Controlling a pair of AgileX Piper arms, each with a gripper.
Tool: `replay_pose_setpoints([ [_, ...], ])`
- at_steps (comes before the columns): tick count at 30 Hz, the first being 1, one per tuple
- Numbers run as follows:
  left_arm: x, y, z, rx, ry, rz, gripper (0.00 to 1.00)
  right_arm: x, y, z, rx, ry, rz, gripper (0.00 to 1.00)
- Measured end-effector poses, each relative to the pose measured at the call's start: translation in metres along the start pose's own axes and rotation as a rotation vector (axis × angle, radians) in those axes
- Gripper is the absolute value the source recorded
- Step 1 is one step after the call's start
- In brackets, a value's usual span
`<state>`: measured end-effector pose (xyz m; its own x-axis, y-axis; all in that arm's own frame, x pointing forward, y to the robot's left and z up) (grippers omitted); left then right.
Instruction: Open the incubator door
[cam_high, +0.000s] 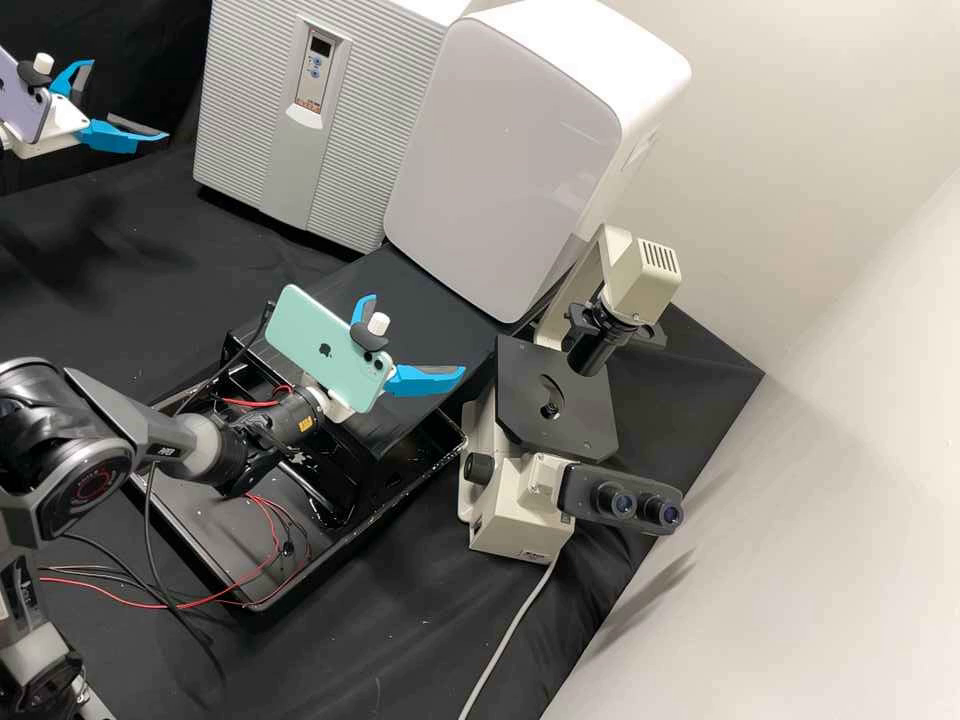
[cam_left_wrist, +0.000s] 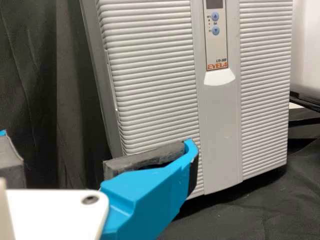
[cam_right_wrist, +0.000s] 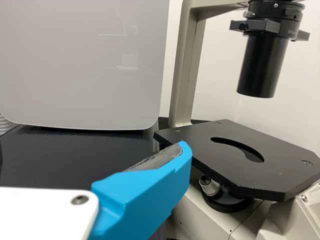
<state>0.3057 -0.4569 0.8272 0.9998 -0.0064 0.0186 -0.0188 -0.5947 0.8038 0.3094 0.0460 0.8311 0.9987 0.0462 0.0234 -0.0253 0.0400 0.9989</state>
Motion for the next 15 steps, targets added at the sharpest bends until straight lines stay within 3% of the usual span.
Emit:
replay_pose_setpoints([
  [11,0.0000,0.0000,0.0000,0.000,0.000,0.000,1.00,0.0000,0.0000,0.0000,0.000,0.000,0.000,1.00],
  [15,0.0004,-0.0011,-0.0004,-0.028,-0.014,-0.005,1.00,0.0000,0.0000,0.0000,0.000,0.000,0.000,1.00],
])
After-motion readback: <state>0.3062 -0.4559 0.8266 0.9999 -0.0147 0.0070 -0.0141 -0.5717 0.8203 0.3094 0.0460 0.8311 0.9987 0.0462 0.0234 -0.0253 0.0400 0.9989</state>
